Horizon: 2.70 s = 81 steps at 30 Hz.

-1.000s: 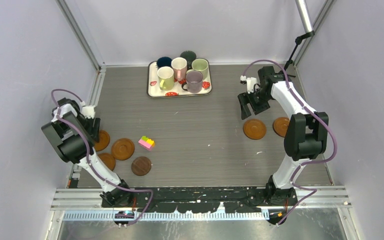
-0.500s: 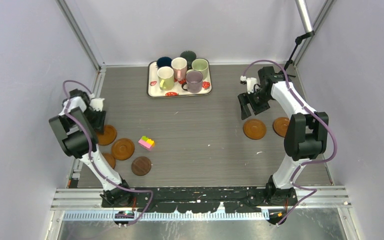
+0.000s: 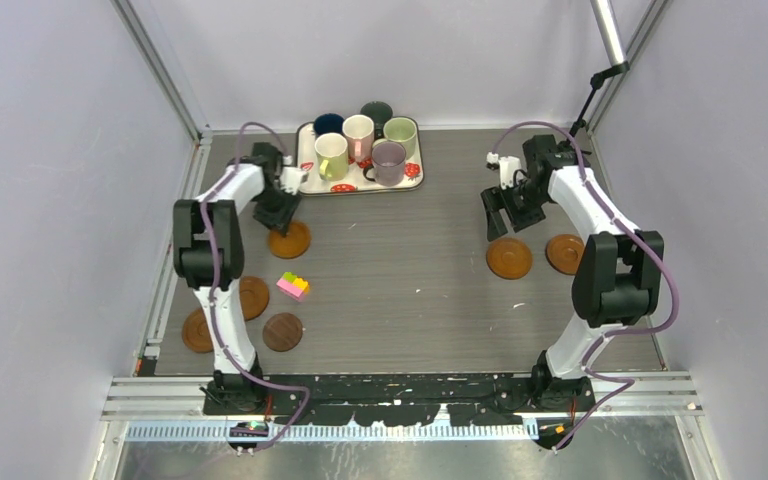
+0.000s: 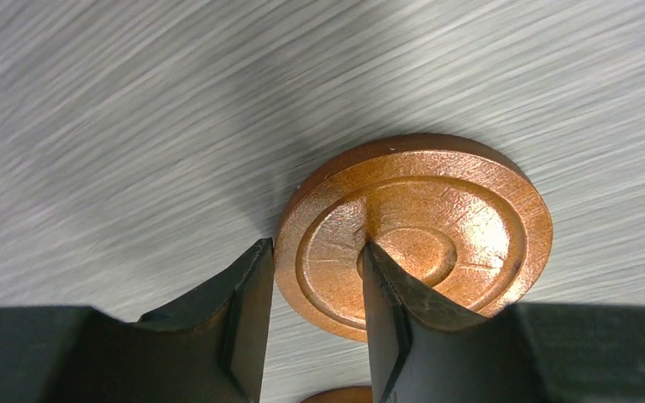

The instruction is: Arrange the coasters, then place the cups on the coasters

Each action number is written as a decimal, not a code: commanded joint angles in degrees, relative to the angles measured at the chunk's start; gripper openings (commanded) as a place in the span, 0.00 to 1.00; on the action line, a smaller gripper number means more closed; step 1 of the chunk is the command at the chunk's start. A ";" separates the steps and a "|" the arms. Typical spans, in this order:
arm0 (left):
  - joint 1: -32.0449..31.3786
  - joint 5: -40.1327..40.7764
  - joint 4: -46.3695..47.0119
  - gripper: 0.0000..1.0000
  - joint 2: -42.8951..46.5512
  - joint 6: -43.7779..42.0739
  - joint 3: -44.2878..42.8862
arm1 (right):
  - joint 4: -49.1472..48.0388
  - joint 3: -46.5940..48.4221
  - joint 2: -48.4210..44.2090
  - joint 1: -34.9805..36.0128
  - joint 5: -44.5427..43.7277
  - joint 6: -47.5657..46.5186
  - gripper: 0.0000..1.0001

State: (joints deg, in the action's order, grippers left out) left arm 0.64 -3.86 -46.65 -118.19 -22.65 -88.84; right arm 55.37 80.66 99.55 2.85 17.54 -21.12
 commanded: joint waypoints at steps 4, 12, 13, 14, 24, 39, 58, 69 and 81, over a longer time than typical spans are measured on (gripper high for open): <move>-16.37 0.22 -2.94 0.39 -1.97 5.72 -2.81 | -0.54 -0.35 -4.24 -0.91 1.57 -0.64 0.78; -30.59 -7.81 -6.75 0.44 -3.43 9.64 -9.75 | -1.04 -0.23 -4.88 -0.92 3.49 1.22 0.78; -30.83 -9.39 -7.68 0.45 -3.71 10.40 -11.05 | -1.28 -0.31 -5.03 -0.93 4.10 1.76 0.77; -30.81 -11.52 -8.31 0.46 -3.79 10.97 -12.23 | -1.65 -0.39 -5.17 -0.92 4.66 2.35 0.77; -25.94 -19.24 -11.60 0.80 10.82 6.00 -5.87 | -8.29 -0.08 -4.94 10.13 2.72 8.06 0.78; -1.27 -22.03 -16.78 0.89 37.02 -5.05 19.21 | -15.06 12.61 14.59 34.01 -9.66 13.70 0.78; 4.74 -25.27 -18.69 0.90 37.30 -6.20 18.69 | -14.09 14.32 23.93 38.41 -17.34 11.50 0.63; 4.69 -25.41 -18.44 0.89 36.50 -5.55 18.43 | -13.74 2.04 15.18 30.81 -15.43 8.94 0.48; 4.71 -25.13 -18.58 0.89 35.58 -5.56 18.26 | -12.76 -2.88 10.44 23.04 -14.74 5.71 0.47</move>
State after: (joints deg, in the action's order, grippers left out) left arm 5.02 -27.68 -64.55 -82.39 -27.70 -68.25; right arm 40.60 79.02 112.51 26.70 4.40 -12.84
